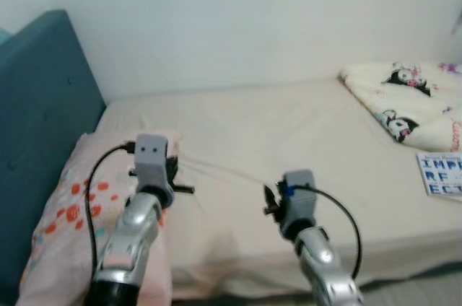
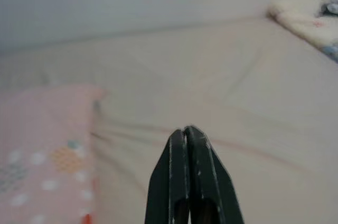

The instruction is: Clean up the room

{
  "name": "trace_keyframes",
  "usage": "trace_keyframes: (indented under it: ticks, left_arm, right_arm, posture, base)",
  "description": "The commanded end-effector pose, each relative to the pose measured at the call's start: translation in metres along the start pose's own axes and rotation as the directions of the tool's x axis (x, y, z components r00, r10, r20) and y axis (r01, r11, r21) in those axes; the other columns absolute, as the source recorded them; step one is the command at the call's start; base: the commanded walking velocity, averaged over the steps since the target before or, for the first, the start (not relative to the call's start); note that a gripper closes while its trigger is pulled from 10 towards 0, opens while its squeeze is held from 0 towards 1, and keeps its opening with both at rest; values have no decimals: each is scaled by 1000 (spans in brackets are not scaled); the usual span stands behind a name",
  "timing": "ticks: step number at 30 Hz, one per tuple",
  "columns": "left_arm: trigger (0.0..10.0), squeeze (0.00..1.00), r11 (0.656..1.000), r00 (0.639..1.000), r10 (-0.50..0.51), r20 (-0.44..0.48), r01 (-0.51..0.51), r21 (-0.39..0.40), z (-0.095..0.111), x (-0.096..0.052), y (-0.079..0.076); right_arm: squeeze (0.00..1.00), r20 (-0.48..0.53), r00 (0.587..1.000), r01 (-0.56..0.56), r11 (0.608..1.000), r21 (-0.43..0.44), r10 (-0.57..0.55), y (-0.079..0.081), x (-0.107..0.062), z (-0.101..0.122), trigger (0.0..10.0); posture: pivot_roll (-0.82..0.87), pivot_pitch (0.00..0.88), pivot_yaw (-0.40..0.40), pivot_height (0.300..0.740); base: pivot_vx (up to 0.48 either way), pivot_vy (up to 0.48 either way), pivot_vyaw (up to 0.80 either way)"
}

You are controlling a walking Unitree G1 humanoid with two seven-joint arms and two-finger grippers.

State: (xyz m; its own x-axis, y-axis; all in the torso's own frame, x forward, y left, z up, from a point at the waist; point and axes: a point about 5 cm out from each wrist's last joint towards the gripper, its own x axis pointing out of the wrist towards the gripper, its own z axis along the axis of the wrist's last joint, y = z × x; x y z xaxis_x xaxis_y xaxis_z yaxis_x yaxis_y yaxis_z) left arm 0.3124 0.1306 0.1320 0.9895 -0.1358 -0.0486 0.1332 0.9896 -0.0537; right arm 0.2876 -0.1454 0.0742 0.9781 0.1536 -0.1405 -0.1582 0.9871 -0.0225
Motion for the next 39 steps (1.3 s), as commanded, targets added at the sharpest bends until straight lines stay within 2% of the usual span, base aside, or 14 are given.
trace_keyframes:
  ticks: [1, 5, 19, 39]
  left_arm:
    - [10000, 0, 1000, 1000, 22, -20, -21, 8, -4, -2, 6]
    - [10000, 0, 1000, 999, 24, -22, -24, 8, -4, -1, 6]
    - [10000, 0, 1000, 999, 25, -31, -25, 12, -4, -1, 7]
    - [10000, 0, 1000, 999, 23, -40, -22, 15, -4, 0, 8]
  right_arm:
    - [0, -5, 1000, -18, 1000, 16, 19, 7, 0, -1, 10000]
    - [0, -3, 1000, -17, 1000, 7, 17, 7, 1, 0, 10000]
    - [0, -6, 1000, 3, 1000, 8, -3, 5, -1, -1, 10000]
    - [0, -8, 1000, 28, 999, 35, -27, 3, -2, -2, 10000]
  posture:
    - [-16, 0, 13, 740]
    - [-16, 0, 13, 740]
    - [-16, 0, 24, 740]
    - [-16, 0, 34, 740]
  base:
    - [0, -480, 0]
    - [0, -480, 0]
    - [0, -480, 800]
    - [0, -480, 0]
